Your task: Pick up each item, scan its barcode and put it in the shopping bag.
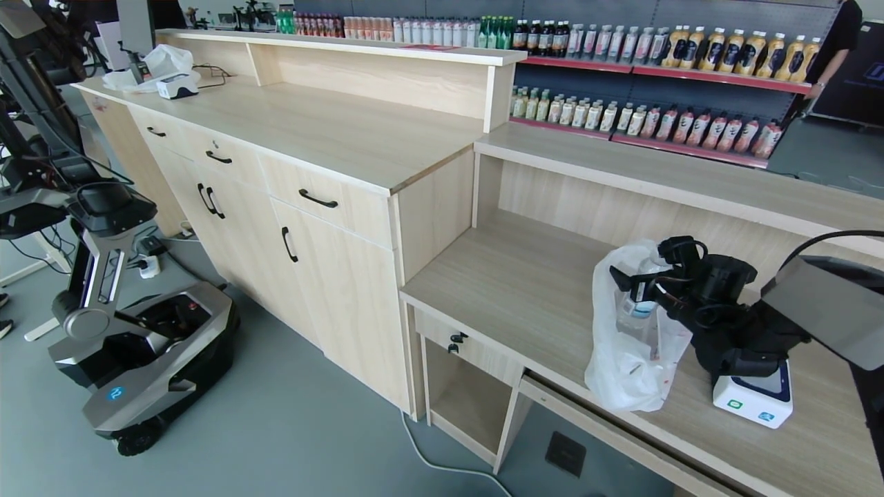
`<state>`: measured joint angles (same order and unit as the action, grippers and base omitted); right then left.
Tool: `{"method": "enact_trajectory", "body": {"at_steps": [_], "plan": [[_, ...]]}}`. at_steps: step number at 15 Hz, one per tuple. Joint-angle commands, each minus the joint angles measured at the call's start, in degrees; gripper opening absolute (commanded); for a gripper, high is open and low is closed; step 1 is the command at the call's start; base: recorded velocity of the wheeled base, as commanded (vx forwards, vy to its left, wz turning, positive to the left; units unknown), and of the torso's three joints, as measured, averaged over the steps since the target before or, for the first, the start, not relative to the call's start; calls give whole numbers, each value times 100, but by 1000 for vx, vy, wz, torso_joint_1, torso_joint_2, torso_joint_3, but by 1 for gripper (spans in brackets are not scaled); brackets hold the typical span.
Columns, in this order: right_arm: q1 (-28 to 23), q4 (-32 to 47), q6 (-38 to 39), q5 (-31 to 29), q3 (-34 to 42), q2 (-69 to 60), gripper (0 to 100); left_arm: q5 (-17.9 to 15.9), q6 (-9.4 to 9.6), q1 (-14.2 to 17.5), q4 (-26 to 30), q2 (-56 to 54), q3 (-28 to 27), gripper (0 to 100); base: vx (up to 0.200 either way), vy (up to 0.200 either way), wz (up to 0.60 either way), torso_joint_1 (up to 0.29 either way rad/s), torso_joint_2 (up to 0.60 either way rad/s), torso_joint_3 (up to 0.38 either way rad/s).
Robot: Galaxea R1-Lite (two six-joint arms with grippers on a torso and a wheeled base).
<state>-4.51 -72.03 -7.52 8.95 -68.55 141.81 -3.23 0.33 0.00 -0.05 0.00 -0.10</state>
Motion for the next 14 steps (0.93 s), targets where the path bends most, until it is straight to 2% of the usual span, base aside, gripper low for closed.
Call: {"method": "enact_trajectory", "body": {"at_steps": [1, 4, 7, 9, 11, 13, 14], "plan": [[-15, 392, -12, 19, 676, -1244, 100, -2, 2, 0, -4, 9, 1, 100, 0, 0, 0, 0, 0, 0], [-155, 1218, -144, -51, 1986, -3274, 100, -2, 2, 0, -4, 9, 1, 100, 0, 0, 0, 0, 0, 0], [-718, 2035, -1234, -77, 3489, -5647, 100, -2, 2, 0, -4, 9, 1, 100, 0, 0, 0, 0, 0, 0], [-1263, 3152, -1814, -490, 3366, -6605, 100, -2, 2, 0, -4, 9, 1, 100, 0, 0, -300, 1, 1, -1], [-1922, 3547, -1797, -1106, 3401, -7018, 100, -2, 2, 0, -4, 9, 1, 100, 0, 0, -600, 0, -2, 7], [-2959, 4250, -1726, -1580, 3418, -7282, 100, -2, 2, 0, 5, 9, 1, 100, 0, 0, -600, 7, 5, 0], [-3636, 4848, -1568, -1721, 3418, -7299, 100, -2, 2, 0, -4, 9, 1, 100, 0, 0, -600, -2, 2, 7]]}}
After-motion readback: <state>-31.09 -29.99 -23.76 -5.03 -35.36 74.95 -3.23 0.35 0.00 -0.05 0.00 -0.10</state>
